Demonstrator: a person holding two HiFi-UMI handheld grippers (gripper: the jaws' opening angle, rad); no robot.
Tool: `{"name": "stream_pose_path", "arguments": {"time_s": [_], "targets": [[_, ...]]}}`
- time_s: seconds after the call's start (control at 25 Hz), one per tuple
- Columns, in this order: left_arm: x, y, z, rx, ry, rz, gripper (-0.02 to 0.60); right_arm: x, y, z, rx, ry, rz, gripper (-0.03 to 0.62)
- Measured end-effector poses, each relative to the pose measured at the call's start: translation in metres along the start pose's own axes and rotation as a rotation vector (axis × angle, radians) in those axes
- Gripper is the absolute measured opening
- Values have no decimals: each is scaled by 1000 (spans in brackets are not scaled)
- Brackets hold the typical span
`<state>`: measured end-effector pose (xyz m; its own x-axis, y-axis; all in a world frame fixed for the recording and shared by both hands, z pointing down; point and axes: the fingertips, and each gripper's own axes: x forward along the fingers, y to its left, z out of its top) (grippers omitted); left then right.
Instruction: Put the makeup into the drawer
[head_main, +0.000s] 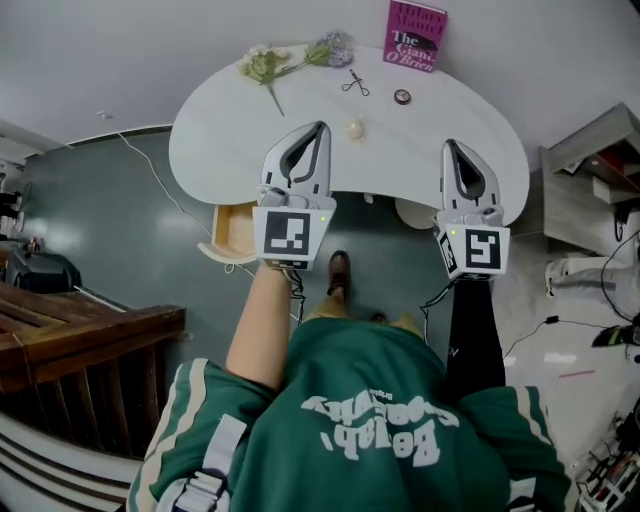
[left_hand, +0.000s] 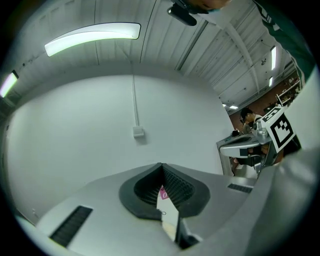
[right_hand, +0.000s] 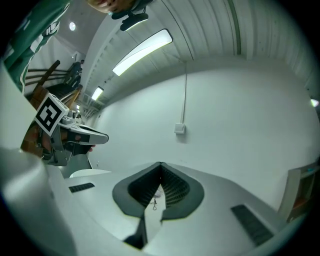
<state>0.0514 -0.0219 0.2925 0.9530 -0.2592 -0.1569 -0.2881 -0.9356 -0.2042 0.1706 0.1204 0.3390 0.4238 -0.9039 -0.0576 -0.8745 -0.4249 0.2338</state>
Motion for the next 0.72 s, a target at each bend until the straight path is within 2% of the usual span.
{"name": "stream_pose_path", "arguments": {"time_s": [0.2, 0.36, 0.72], "targets": [[41, 30, -6, -26, -13, -38, 15, 43, -1, 1, 0, 18, -25, 8], [67, 47, -14, -10, -10, -69, 15, 70, -5, -2, -2, 33, -54, 8], [104, 74, -32, -20, -12, -109, 15, 111, -8, -4, 16, 58, -114, 8]]}}
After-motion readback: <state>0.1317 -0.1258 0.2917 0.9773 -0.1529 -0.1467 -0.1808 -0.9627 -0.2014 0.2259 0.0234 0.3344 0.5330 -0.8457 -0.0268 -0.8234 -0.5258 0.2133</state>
